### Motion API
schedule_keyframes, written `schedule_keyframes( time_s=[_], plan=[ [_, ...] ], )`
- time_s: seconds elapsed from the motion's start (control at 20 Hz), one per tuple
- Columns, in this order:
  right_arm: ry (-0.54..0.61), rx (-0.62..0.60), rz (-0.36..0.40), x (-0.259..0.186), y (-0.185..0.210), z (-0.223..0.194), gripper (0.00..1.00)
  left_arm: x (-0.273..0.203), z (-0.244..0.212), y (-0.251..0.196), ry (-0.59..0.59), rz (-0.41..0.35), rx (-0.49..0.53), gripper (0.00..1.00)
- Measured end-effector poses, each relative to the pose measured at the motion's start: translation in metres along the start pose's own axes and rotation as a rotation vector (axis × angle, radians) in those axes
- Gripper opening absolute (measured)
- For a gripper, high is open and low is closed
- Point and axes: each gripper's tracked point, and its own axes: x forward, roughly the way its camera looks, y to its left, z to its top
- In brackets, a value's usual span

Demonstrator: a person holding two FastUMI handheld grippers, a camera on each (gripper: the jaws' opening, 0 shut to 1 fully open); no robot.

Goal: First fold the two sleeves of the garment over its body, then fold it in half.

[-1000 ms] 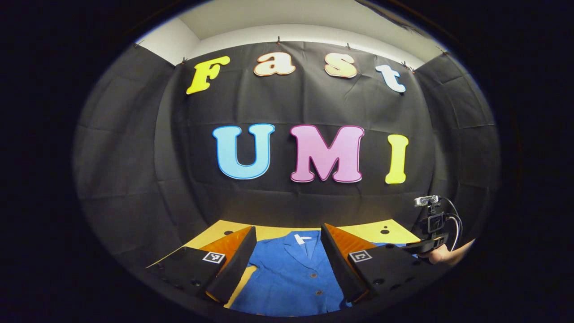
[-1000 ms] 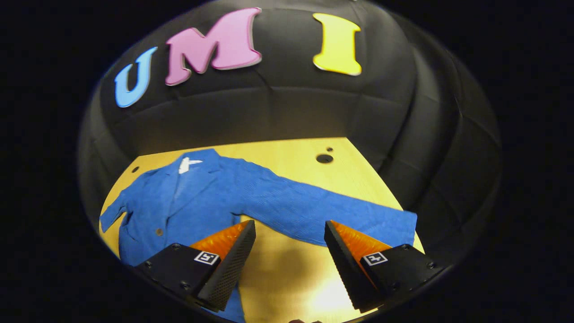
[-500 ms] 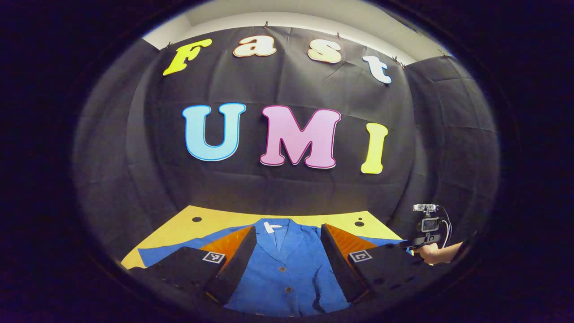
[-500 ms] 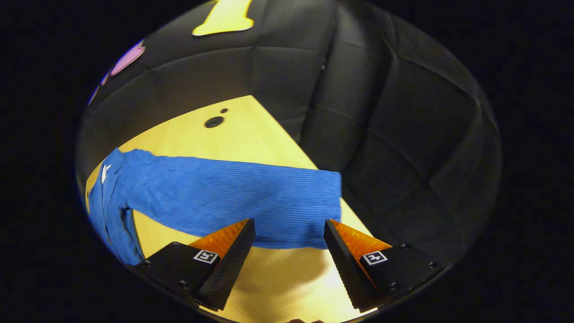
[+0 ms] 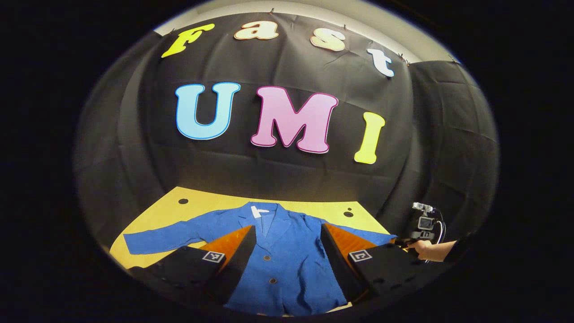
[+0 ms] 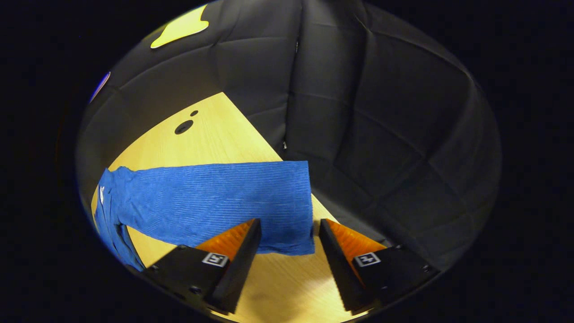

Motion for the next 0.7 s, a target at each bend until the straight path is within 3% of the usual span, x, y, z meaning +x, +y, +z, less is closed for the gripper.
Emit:
schedule_keyframes(
  time_s=[0.1,0.15,0.2,0.35,0.55,0.7],
  plan=[
    [-0.008,-0.001,0.041,0.001,0.01,0.004,0.44,-0.002,0.0,0.001,-0.001,0.006,-0.002,0.83],
    [0.011,0.003,0.036,0.004,0.011,-0.001,0.38,-0.004,0.0,0.001,-0.004,0.009,-0.003,0.82],
    [0.006,0.017,0.051,0.003,0.016,0.001,0.18,-0.006,0.0,0.002,-0.006,0.014,-0.003,0.83],
    [0.033,0.076,0.126,0.003,0.03,-0.003,0.06,-0.013,-0.003,0.012,-0.011,0.04,-0.01,0.82],
    [0.023,0.076,0.148,0.002,0.037,0.0,0.05,-0.021,-0.015,0.03,0.011,0.083,-0.065,0.82],
    [-0.041,0.043,0.223,-0.021,0.074,0.017,0.05,-0.027,-0.02,0.042,0.017,0.121,-0.102,0.81]
  ],
)
